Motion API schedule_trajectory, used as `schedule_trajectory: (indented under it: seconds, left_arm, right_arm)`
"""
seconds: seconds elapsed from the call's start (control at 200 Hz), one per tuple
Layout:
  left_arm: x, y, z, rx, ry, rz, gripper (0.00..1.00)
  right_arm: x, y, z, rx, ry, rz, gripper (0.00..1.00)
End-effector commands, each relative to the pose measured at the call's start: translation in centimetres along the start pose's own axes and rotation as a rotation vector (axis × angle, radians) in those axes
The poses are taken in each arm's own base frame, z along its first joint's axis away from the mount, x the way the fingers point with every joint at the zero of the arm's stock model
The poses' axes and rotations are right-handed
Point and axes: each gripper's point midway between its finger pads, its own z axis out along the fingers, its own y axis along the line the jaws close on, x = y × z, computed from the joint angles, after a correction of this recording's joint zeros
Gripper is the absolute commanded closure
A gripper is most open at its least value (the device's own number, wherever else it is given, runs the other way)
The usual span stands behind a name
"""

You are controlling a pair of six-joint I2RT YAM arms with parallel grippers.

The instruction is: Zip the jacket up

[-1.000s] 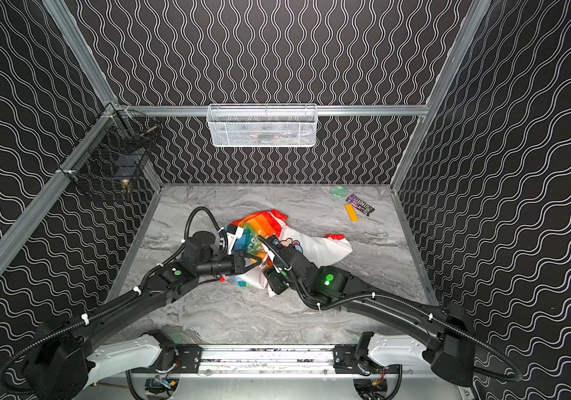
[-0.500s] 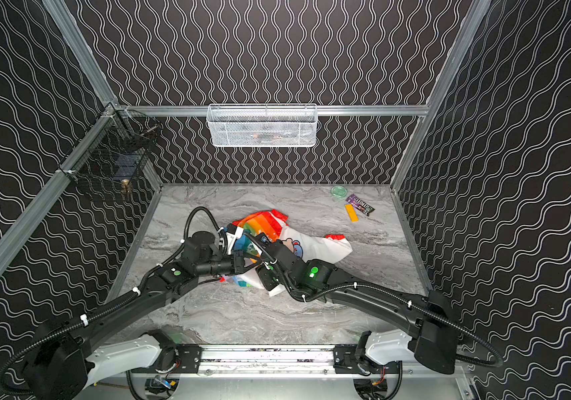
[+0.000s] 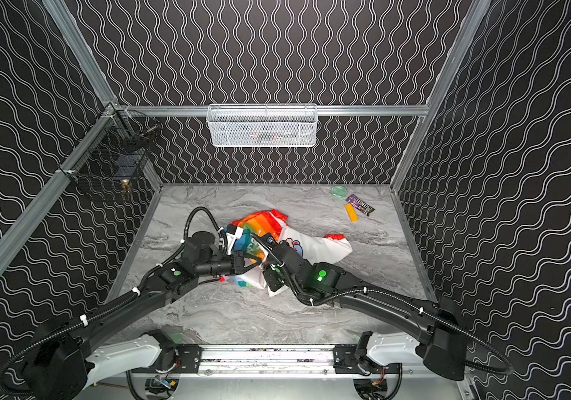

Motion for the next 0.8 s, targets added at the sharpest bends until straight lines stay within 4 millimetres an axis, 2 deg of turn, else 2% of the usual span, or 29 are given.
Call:
schedule_trajectory:
  seconds: [0.0,0.11,0.26,0.355,0.46,0.616,0.796]
  left_arm:
    - [-0.1,-0.3,-0.1,0.011,-0.005,0.028,1.00]
    - [-0.1,-0.3,-0.1,0.012,-0.002,0.027,1.00]
    - [0.0,-0.4,-0.1,0.018,-0.003,0.036,1.00]
    - [0.0,-0.4,-0.1,0.028,-0.011,0.056,1.00]
    - [-0.2,-0.3,-0.2,0.039,-0.041,0.084,1.00]
    - [-0.6,-0.6,-0.3,0.074,-0.087,0.119,1.00]
    - [-0.7,-0.9,-0.4,0.094,-0.099,0.157,1.00]
  right_arm:
    - [-0.5,-0.3,0.0,0.016,-0.020,0.020,0.73]
    - [-0.5,-0.3,0.0,0.012,-0.021,0.021,0.74]
    - [-0.4,-1.1,0.2,0.029,-0.015,0.071,0.61]
    - [-1.6,-2.5,-0.1,-0.052,-0.006,0.253,0.60]
    - [-3.5,-2.9,-1.5,-0.208,-0.056,0.481,0.61]
    - [-4.2,-1.3,-2.5,-0.395,-0.062,0.716,0.61]
    - [-3.3,0.6,-1.7,-0.544,0.004,0.906,0.67]
